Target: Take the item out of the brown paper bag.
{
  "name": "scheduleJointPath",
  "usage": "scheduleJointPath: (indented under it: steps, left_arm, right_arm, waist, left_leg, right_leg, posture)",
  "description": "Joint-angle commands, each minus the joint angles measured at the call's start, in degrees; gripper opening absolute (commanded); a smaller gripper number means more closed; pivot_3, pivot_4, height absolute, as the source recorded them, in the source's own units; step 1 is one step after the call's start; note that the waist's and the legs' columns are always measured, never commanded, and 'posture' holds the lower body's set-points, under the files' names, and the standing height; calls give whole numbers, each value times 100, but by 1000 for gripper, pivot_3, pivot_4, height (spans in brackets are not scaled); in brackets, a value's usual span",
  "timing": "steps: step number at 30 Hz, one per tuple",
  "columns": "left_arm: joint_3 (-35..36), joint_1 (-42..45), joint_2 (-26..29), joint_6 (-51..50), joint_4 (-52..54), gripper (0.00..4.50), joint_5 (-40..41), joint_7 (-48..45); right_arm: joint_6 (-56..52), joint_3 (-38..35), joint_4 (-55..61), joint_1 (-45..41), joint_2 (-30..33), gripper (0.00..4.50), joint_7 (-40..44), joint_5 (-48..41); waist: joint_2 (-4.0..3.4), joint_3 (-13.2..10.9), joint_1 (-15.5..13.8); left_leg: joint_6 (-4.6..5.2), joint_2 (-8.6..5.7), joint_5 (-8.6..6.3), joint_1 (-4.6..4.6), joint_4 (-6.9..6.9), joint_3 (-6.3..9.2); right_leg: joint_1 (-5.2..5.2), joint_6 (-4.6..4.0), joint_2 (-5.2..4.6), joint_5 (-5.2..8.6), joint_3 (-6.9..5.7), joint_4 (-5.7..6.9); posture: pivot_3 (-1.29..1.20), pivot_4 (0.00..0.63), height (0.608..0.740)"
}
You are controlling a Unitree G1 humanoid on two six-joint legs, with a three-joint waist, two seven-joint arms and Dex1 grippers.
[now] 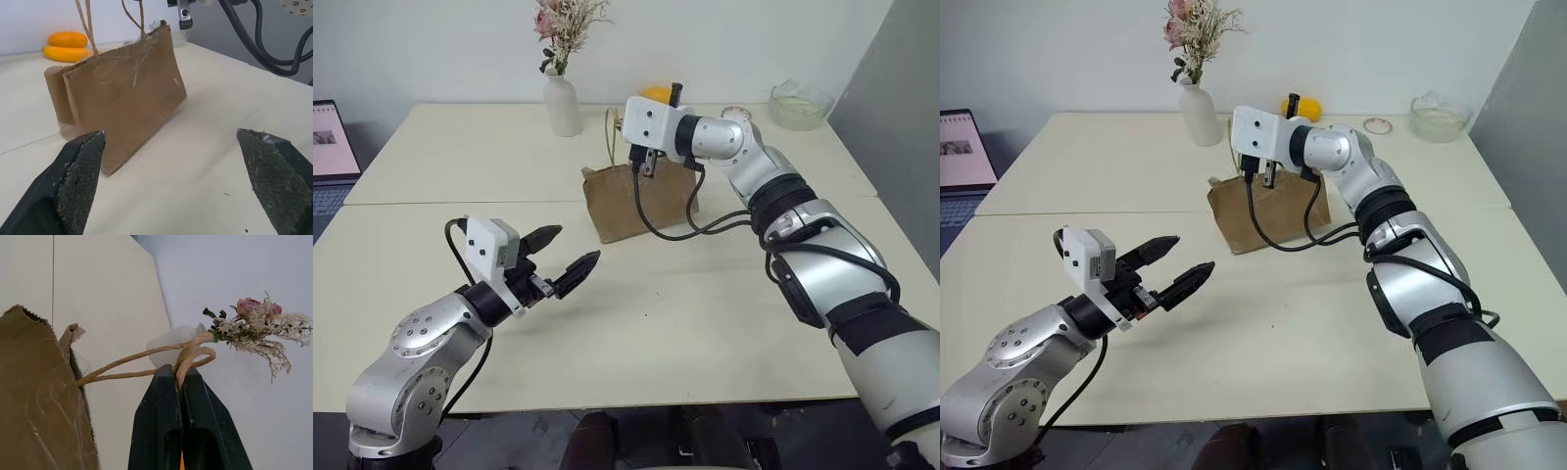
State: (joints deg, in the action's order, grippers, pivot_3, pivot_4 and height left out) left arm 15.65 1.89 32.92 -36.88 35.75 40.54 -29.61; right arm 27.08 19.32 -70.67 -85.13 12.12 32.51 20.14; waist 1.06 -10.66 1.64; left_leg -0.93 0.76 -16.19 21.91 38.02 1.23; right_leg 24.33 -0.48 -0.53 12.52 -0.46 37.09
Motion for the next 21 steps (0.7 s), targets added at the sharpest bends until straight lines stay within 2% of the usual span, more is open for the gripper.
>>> scheduleJointPath:
  steps: [1,9,16,19,21]
  left_arm:
    - [73,72,62,139,225,4500,53,-13]
    - [28,167,104,137,188,4500,35,-53]
    - [-72,210,111,157,140,4500,-34,-125]
    - [-89,269,106,176,112,4500,-45,-142]
    - [-66,304,77,195,108,4500,-26,-127]
  right_arm:
    - [113,-36,-8,-316,73,57,-163,104]
    - [51,-88,-39,-259,212,57,-71,158]
    - [-234,-71,-56,-161,286,57,357,132]
    - [-343,-128,-23,-134,322,678,477,73]
    - [-382,-148,0,-130,341,1354,541,47]
  waist:
    - [0,0,0]
    - [0,0,1]
    - [0,0,1]
    - [0,0,0]
    - [0,0,0]
  left_leg:
    - [0,0,0,0,0,0]
    - [0,-1,0,0,0,0]
    - [0,-1,0,0,0,0]
    - [0,0,0,0,0,1]
    - [0,-1,0,-1,1,1]
  right_leg:
    - [0,0,0,0,0,0]
    - [0,0,0,0,-1,1]
    - [0,0,0,0,0,0]
    - [0,0,0,0,-1,1]
    - [-1,0,0,0,-1,2]
  posture:
    - [0,150,740]
    - [0,150,740]
    - [0,150,740]
    - [0,150,740]
    - [0,150,740]
